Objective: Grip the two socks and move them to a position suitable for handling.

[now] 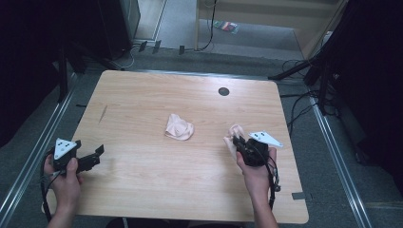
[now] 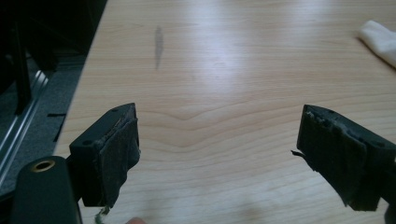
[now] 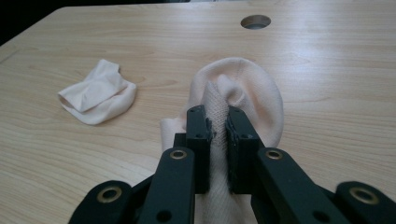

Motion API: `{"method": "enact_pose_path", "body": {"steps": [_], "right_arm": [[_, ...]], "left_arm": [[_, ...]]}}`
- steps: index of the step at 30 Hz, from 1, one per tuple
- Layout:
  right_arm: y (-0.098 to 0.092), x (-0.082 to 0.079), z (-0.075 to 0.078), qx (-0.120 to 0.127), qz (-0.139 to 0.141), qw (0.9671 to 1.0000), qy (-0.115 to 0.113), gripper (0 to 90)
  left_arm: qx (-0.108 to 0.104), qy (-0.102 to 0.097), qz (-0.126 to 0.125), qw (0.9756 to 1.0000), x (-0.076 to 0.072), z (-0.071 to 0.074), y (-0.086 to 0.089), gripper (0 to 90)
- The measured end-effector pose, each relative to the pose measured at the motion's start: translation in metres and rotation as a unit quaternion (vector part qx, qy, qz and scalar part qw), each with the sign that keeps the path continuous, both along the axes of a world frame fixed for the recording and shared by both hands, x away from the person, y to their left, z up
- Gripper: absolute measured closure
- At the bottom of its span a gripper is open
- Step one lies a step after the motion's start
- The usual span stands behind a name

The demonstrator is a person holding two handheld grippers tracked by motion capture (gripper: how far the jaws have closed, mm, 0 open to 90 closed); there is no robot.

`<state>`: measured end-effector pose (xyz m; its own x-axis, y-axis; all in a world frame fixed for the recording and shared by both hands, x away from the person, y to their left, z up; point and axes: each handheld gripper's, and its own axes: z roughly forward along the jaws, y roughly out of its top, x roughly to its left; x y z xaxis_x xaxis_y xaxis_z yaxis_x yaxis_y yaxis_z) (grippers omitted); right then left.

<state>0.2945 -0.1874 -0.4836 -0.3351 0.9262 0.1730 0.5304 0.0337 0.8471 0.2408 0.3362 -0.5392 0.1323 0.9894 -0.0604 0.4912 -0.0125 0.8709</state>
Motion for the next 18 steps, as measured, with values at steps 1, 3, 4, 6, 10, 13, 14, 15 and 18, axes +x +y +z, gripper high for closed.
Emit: {"method": "enact_pose_path", "body": {"steps": [1,3,4,6,10,13,14,15,18], "right_arm": [[0.003,-0.004,0.002,0.002,0.001,1.0000,-0.001,81.9],[0.006,-0.008,0.003,0.003,0.004,1.0000,0.001,81.9],[0.006,-0.008,0.003,0.003,0.004,1.0000,0.001,81.9],[0.010,-0.012,0.003,0.004,0.011,0.9999,0.005,81.9],[0.020,-0.020,0.004,0.003,0.022,0.9997,0.005,81.9],[0.030,-0.025,0.004,0.002,0.031,0.9995,0.004,81.9],[0.030,-0.025,0.004,0.002,0.031,0.9995,0.004,81.9],[0.036,-0.026,0.004,-0.001,0.036,0.9993,0.004,81.9],[0.042,-0.027,0.003,0.000,0.042,0.9991,0.003,81.9]], "left_arm": [[-0.003,-0.002,-0.010,0.9999,0.000,0.001,-0.008,13.5],[-0.007,-0.004,-0.020,0.9998,-0.001,0.003,-0.015,13.5],[-0.007,-0.004,-0.020,0.9998,-0.001,0.003,-0.015,13.5],[-0.013,-0.005,-0.030,0.9994,-0.002,0.005,-0.024,13.5],[-0.031,-0.006,-0.058,0.9978,-0.003,0.008,-0.041,13.5],[-0.035,-0.005,-0.071,0.9969,-0.001,0.009,-0.051,13.4],[-0.038,-0.005,-0.073,0.9966,-0.001,0.010,-0.055,13.4],[-0.040,-0.007,-0.078,0.9962,0.000,0.012,-0.062,13.5],[-0.043,-0.009,-0.085,0.9955,0.000,0.015,-0.070,13.4]]}}
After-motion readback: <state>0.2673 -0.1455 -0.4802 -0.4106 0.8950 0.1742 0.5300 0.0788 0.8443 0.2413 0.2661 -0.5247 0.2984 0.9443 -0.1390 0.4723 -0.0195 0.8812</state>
